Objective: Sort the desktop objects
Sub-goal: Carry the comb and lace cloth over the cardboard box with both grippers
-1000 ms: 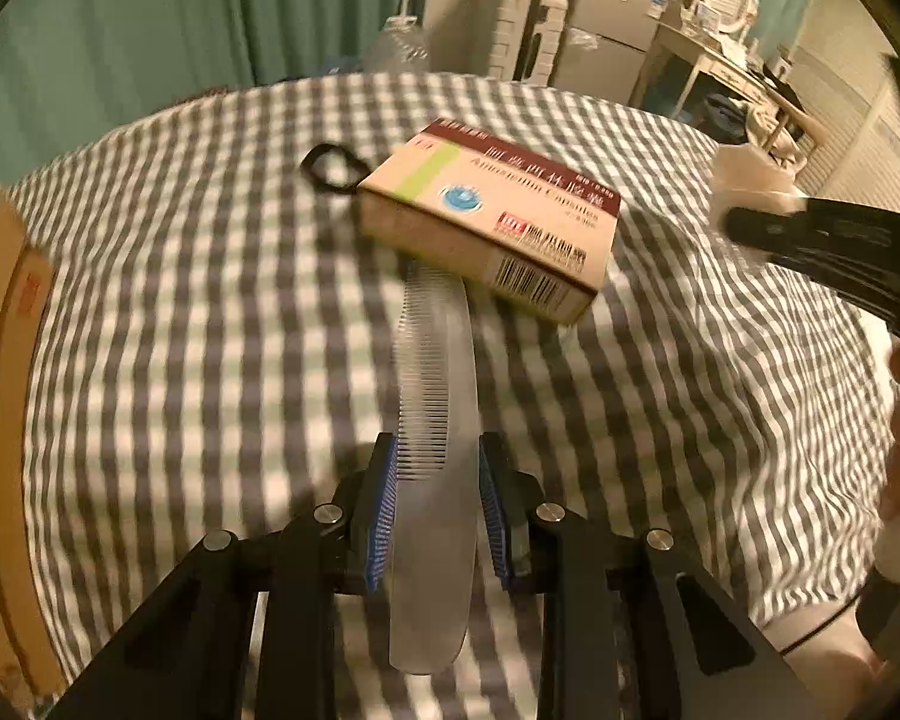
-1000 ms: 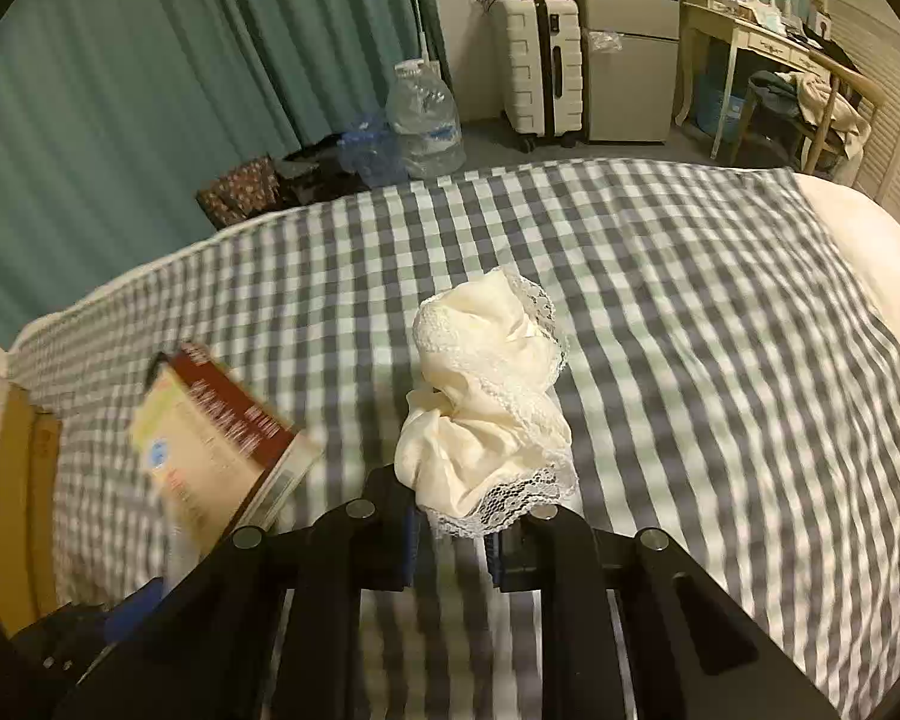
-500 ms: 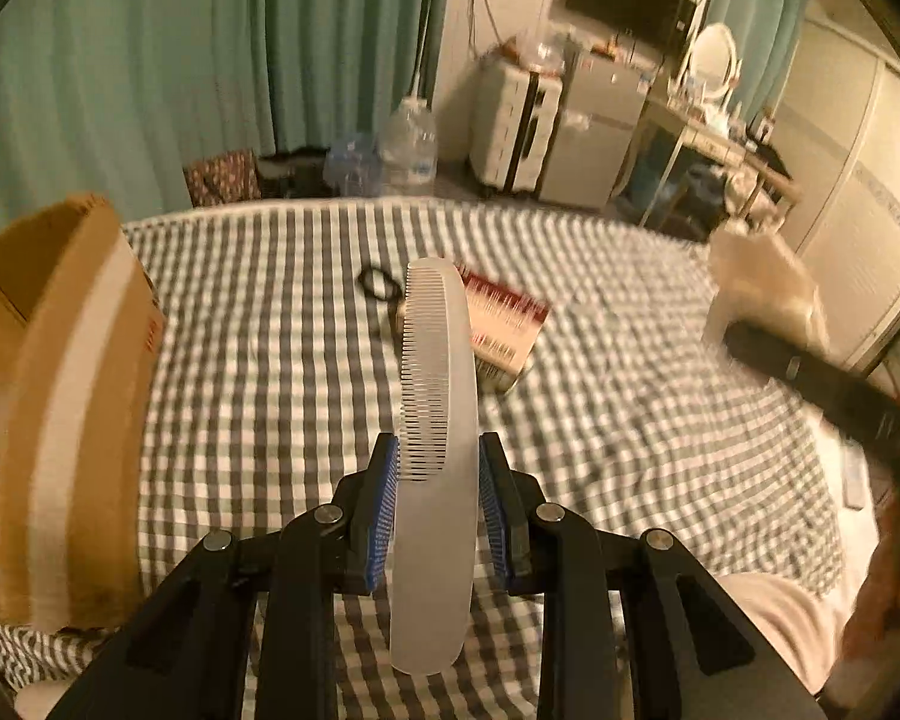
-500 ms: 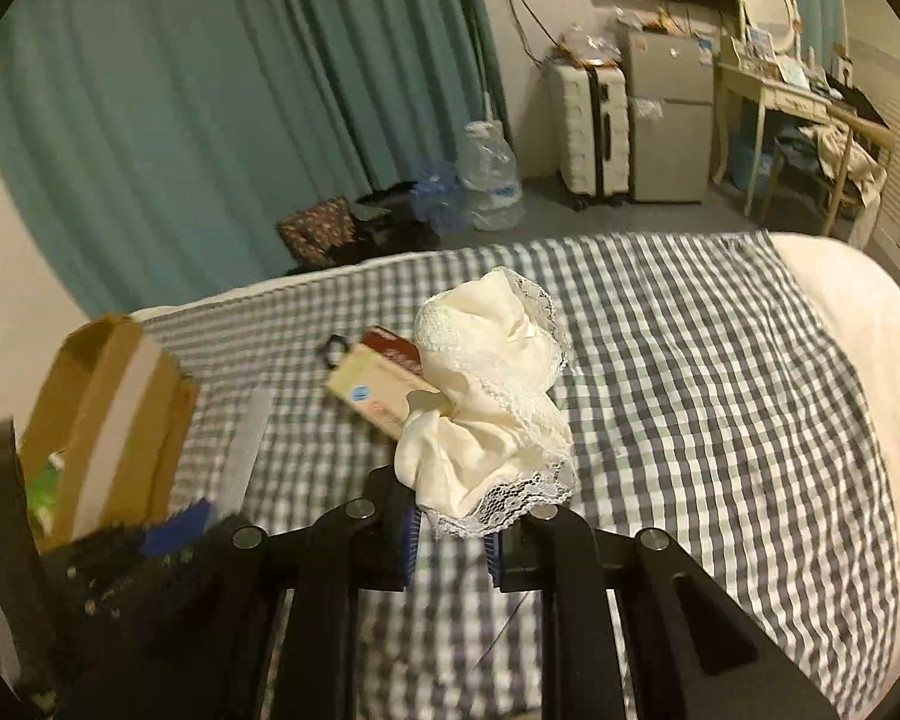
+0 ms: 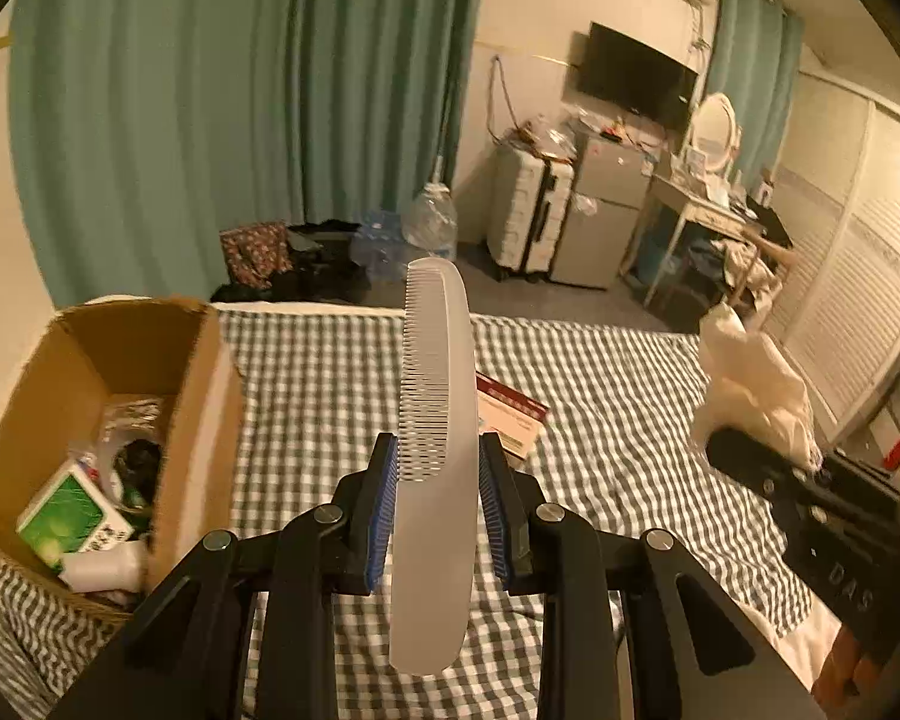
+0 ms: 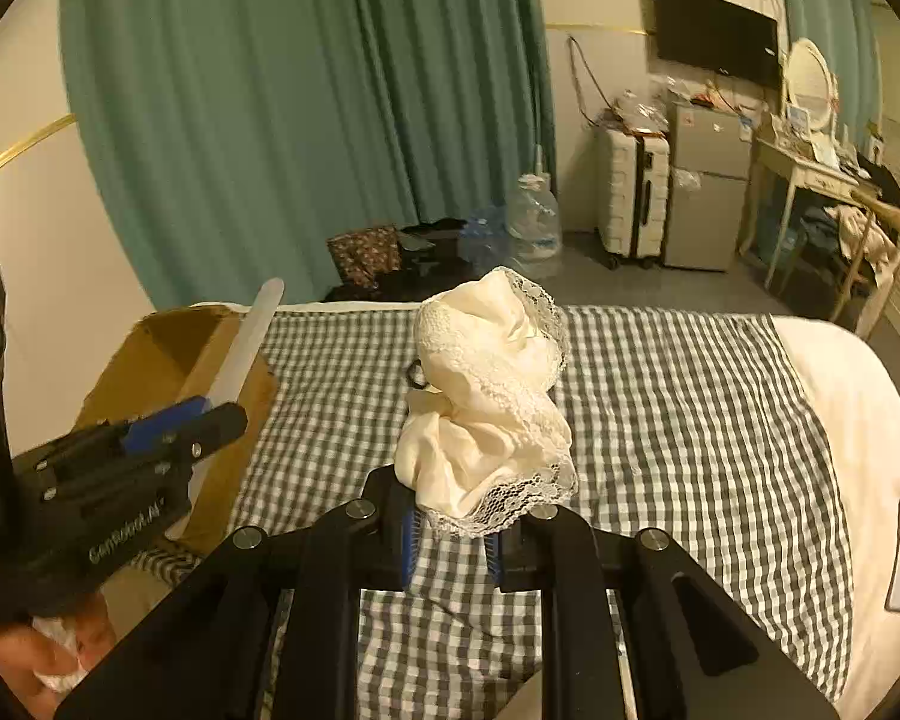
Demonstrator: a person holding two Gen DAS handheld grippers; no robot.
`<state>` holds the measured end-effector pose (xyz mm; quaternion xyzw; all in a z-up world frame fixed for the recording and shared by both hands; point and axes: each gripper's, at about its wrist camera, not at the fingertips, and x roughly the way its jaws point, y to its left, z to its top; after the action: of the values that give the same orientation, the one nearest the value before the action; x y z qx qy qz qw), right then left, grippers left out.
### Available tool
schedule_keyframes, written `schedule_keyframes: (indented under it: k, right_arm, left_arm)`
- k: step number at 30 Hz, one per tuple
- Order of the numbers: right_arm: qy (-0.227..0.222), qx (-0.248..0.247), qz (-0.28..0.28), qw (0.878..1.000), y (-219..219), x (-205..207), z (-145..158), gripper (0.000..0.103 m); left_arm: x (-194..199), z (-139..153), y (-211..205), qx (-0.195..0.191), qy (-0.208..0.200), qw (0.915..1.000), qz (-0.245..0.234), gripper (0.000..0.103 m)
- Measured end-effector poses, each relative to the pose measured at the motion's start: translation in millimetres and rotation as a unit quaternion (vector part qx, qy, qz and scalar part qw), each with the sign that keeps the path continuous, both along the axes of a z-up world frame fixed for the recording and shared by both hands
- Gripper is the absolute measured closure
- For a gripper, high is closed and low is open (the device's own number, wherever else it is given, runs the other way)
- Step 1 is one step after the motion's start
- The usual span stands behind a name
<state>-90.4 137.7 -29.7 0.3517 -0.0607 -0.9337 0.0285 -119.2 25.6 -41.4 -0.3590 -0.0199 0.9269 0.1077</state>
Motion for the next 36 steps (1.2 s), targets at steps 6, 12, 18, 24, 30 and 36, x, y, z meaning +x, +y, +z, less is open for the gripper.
schedule_keyframes:
  k: [6,12,18,24,30,36]
  right_arm:
    - [0.006,0.0,0.032,0.999,-31,-3,13,0.087]
    - [0.007,-0.005,0.087,0.996,-83,-13,18,0.087]
    - [-0.001,-0.004,0.144,0.99,-147,-27,14,0.087]
    - [-0.013,-0.007,0.189,0.982,-199,-42,2,0.087]
    - [-0.028,-0.009,0.222,0.975,-239,-60,-10,0.087]
    - [-0.048,-0.014,0.242,0.969,-266,-82,-25,0.087]
  left_arm:
    - [2,13,-40,0.005,0.013,0.9993,0.034,0.076]
    - [9,9,-90,0.013,0.001,0.9982,0.059,0.076]
    - [12,6,-140,0.008,-0.003,0.9952,0.097,0.076]
    - [4,-2,-197,0.001,-0.014,0.9894,0.144,0.076]
    - [-12,-25,-235,-0.005,-0.042,0.9846,0.17,0.076]
    - [-27,-51,-247,-0.009,-0.072,0.9834,0.166,0.076]
